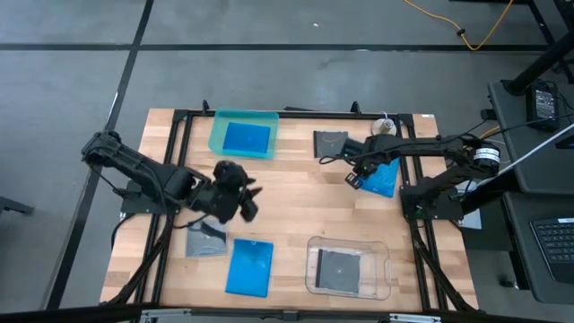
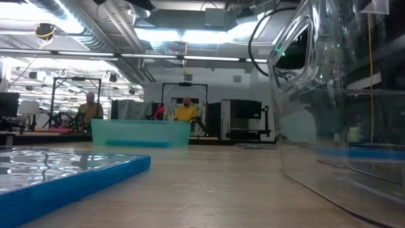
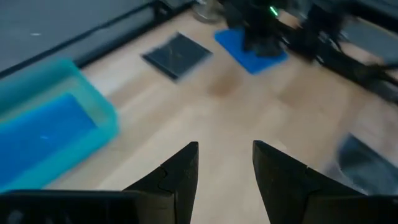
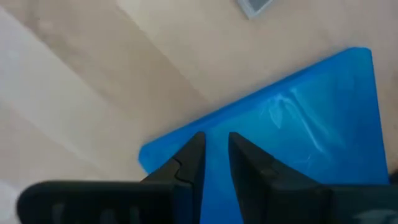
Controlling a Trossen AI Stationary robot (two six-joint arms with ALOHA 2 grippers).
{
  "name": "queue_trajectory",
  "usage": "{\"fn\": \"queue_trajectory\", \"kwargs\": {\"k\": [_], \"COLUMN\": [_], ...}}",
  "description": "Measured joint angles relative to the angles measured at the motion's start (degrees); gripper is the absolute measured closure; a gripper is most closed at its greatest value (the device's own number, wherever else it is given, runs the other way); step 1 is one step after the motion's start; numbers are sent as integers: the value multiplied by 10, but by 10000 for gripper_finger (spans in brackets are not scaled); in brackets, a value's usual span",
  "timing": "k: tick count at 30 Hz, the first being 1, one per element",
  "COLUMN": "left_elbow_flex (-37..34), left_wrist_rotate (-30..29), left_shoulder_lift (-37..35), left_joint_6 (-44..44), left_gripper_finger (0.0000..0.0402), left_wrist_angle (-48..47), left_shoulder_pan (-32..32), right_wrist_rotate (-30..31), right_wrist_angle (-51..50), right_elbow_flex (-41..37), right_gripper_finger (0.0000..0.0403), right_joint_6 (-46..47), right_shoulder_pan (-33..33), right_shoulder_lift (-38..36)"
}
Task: Pick & place jewel cases by type
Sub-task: Put the top dark blue CD case into the light blue bin
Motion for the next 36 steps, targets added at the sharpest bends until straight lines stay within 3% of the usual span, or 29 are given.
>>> {"fn": "queue_trajectory", "kwargs": {"k": [10,18,22,28,36], "left_elbow_flex": [0,0,0,0,0], "left_wrist_rotate": [18,65,94,105,105], "left_shoulder_lift": [-10,-10,-10,-10,-10], "left_joint_6": [4,74,103,142,175], "left_gripper_finger": [258,258,258,258,258], "left_wrist_angle": [5,5,5,5,5], "left_shoulder_pan": [101,133,138,138,139], "right_wrist_rotate": [1,-1,-5,-83,-134], "right_wrist_angle": [4,17,31,78,129], "right_elbow_flex": [-7,-20,-38,-71,-72], "right_gripper_finger": [328,331,352,395,389], "right_joint_6": [-68,-51,-44,-11,40], "right_shoulder_pan": [-48,-85,-92,-89,-19], "right_shoulder_lift": [0,0,0,-2,0]}}
